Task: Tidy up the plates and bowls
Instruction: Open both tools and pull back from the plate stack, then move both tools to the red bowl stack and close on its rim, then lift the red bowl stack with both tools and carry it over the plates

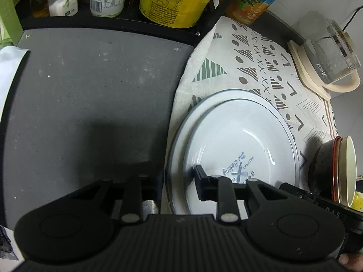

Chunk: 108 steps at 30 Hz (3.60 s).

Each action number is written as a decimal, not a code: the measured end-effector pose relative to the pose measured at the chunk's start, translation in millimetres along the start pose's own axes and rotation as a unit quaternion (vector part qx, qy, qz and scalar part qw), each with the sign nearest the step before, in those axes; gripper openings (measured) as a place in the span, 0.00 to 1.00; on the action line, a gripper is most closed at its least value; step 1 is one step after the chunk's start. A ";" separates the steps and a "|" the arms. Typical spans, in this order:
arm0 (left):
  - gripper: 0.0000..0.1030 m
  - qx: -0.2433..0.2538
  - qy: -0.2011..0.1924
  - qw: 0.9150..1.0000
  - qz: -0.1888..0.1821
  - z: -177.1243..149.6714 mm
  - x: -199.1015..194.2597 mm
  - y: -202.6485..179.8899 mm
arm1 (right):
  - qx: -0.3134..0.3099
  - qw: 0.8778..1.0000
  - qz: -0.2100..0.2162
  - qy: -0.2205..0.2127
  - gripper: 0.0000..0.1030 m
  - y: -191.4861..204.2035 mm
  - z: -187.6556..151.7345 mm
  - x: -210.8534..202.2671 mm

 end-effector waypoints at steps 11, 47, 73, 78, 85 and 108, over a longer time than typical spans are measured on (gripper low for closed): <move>0.51 0.002 -0.051 0.998 0.025 20.1 -39.6 -16.7 | -0.042 0.996 0.033 -0.077 0.64 3.4 32.7 -50.8; 0.74 0.092 -0.094 0.990 -0.043 -15.4 -40.3 -255.3 | 0.017 0.980 -0.044 -0.196 0.84 -162.4 37.8 -182.5; 0.51 0.096 0.018 0.995 -0.036 -36.3 39.7 -295.2 | 0.102 0.990 -0.037 -0.092 0.61 -209.1 23.7 -130.2; 0.30 0.084 0.046 0.995 -0.041 -38.8 54.4 -293.3 | 0.115 0.990 -0.027 -0.074 0.42 -212.3 21.7 -118.4; 0.26 0.068 0.058 0.995 -0.042 -39.9 64.6 -288.9 | 0.113 0.991 -0.021 -0.068 0.36 -210.8 22.5 -113.2; 0.26 0.050 0.017 0.998 -0.031 -29.9 21.6 -265.1 | 0.065 0.995 0.006 -0.082 0.34 -177.2 38.6 -124.4</move>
Point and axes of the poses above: each gripper's, at about its wrist camera, not at the fingertips, and x roughly the way its jaws point, y to its left, z to its top, the point moved 5 cm from there along x, roughly the way its jaws point, and after that the axes turned 7 degrees about z, right-handed, at the moved point
